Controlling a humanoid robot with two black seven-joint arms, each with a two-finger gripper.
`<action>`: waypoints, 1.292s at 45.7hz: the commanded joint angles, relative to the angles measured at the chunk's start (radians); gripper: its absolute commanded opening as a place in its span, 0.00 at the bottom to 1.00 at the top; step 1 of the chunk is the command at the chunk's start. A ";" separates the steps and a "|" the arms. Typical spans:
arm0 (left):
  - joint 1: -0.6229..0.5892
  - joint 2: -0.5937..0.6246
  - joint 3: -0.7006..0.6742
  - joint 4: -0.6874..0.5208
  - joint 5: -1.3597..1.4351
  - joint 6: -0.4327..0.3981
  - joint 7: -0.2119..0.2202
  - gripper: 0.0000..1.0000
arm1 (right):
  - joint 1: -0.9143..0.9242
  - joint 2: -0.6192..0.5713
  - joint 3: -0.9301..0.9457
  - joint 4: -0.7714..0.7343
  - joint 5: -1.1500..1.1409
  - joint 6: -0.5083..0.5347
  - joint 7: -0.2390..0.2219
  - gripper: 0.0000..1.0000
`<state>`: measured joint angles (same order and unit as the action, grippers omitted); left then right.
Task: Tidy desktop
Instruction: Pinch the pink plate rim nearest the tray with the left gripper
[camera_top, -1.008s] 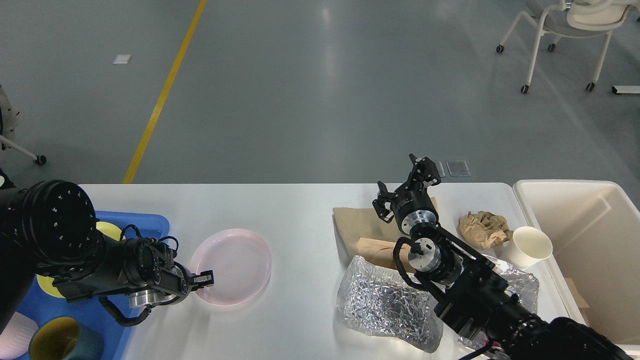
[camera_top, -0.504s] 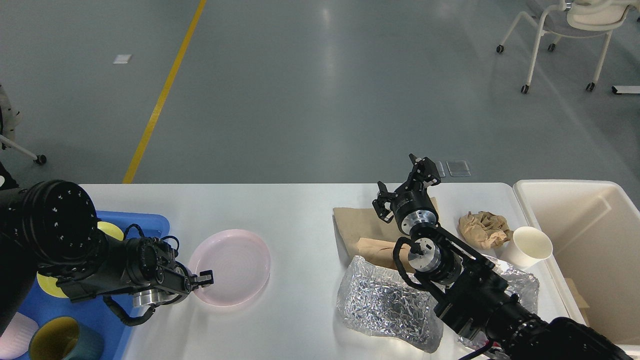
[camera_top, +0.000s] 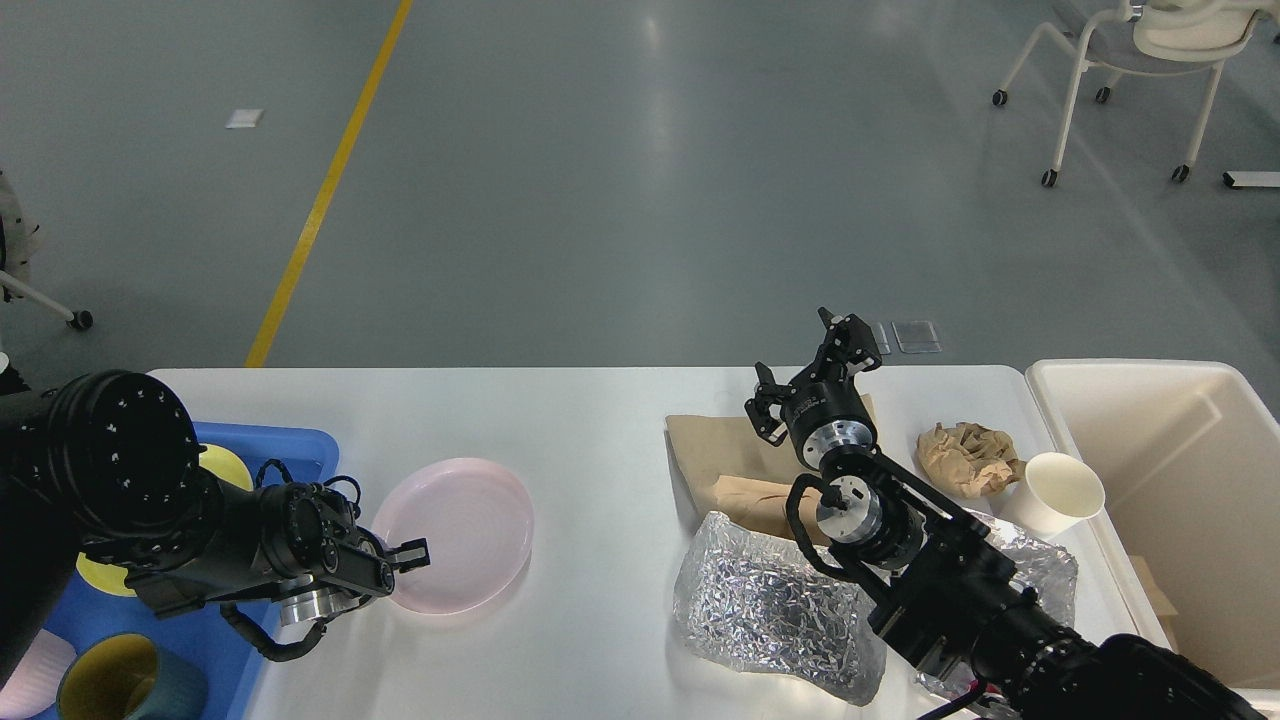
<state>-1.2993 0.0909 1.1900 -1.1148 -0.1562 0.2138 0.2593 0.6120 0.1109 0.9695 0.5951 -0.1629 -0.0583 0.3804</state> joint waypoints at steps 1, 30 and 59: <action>0.005 -0.003 -0.004 0.000 0.000 -0.001 0.000 0.22 | 0.000 0.000 0.000 0.000 0.000 0.000 0.000 1.00; 0.002 -0.002 -0.032 -0.007 -0.022 -0.002 0.000 0.00 | 0.000 0.000 0.000 0.000 -0.001 0.000 0.000 1.00; -0.052 0.020 -0.040 -0.039 -0.020 -0.005 0.047 0.00 | 0.000 0.000 0.000 0.000 0.000 0.000 0.000 1.00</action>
<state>-1.3334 0.1060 1.1504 -1.1440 -0.1781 0.2102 0.2941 0.6120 0.1114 0.9695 0.5952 -0.1635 -0.0583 0.3804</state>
